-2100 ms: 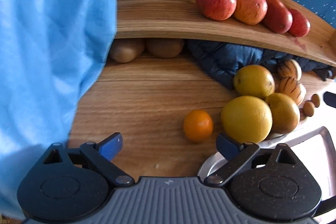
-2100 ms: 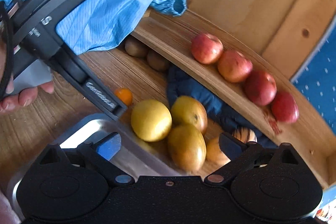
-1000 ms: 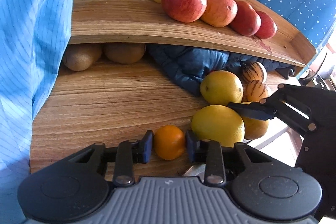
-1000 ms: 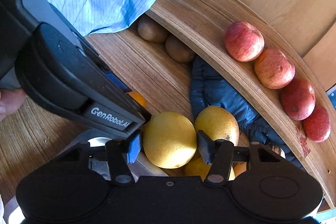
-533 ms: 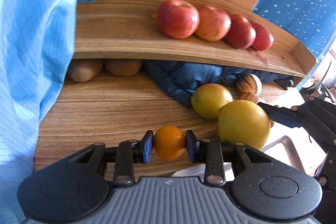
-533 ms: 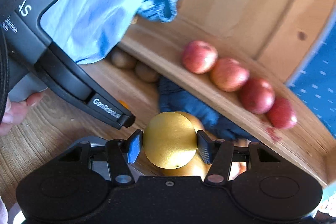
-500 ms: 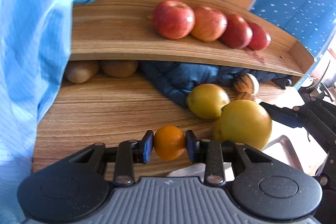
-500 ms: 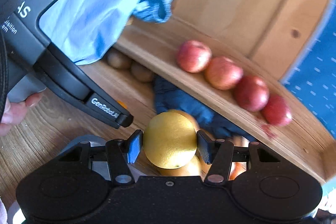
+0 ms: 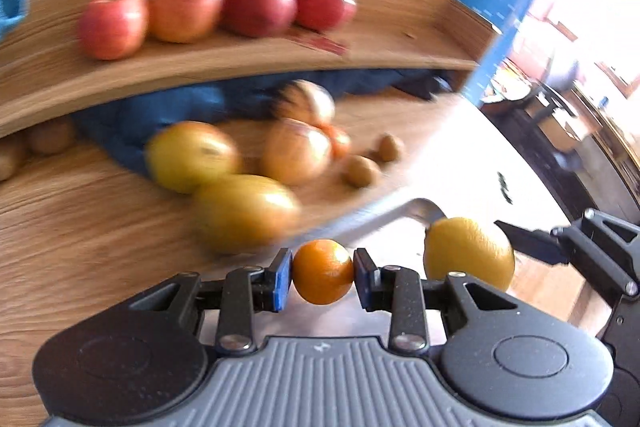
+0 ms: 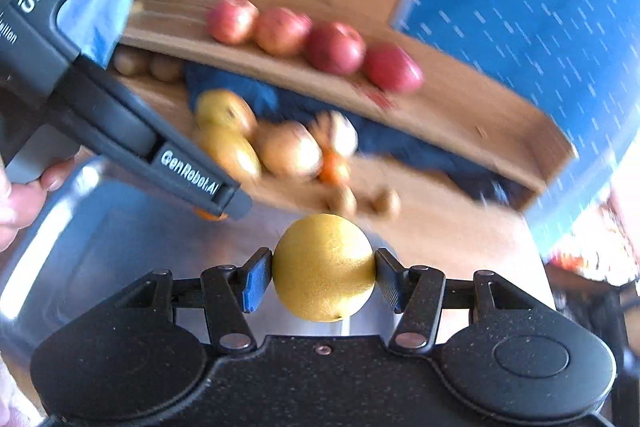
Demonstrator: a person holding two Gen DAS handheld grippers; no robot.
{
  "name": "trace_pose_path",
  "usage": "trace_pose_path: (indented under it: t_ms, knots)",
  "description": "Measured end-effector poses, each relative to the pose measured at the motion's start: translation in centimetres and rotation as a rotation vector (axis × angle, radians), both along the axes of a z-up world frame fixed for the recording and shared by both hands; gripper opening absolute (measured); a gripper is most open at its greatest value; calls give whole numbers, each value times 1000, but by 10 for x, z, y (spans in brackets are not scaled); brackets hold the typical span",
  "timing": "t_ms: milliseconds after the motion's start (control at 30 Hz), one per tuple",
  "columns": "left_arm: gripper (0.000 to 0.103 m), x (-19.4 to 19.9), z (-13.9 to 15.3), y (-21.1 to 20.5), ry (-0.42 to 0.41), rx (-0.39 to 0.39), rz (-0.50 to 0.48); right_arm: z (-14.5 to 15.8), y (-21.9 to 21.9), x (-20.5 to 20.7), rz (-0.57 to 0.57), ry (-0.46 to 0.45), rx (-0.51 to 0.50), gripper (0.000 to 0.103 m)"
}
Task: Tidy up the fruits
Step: 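Carry the orange in the left tool and grapefruit in the right tool over the tray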
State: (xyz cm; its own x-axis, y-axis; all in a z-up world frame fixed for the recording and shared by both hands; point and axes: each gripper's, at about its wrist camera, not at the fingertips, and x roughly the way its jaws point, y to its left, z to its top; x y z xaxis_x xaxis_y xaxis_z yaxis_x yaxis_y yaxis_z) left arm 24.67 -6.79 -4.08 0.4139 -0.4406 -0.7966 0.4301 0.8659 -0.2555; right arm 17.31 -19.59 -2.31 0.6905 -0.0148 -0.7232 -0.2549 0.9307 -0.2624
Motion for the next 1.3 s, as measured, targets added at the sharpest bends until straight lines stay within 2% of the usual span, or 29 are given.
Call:
trace_pose_path:
  t_ms: [167, 400, 600, 900, 967, 1000, 1100, 1133, 1233, 1300]
  knots:
    - [36, -9, -9, -34, 29, 4, -73, -8, -26, -28, -89, 66, 26, 57]
    - [36, -17, -20, -66, 57, 30, -134, -14, -45, -49, -136, 101, 48, 58]
    - [36, -18, -28, -74, 74, 62, -137, -18, -48, -51, -129, 122, 76, 58]
    - [36, -20, -27, -77, 72, 69, -95, -17, -52, -49, -86, 119, 85, 58]
    - [36, -22, -26, -77, 72, 67, -78, -15, -51, -51, -69, 103, 67, 59]
    - [37, -23, -25, -76, 71, 67, -68, -12, -50, -53, -53, 87, 66, 63]
    - [48, -30, -20, -73, 59, 77, -23, -7, -49, -58, -16, 58, 55, 70]
    - [57, -32, -17, -72, 54, 77, -5, -6, -49, -60, -7, 57, 55, 70]
    - [63, -40, -11, -63, 43, 67, 58, -3, -51, -66, 8, 45, 62, 75]
    - [72, -48, -7, -55, 39, 69, 100, 0, -54, -71, 14, 34, 69, 81]
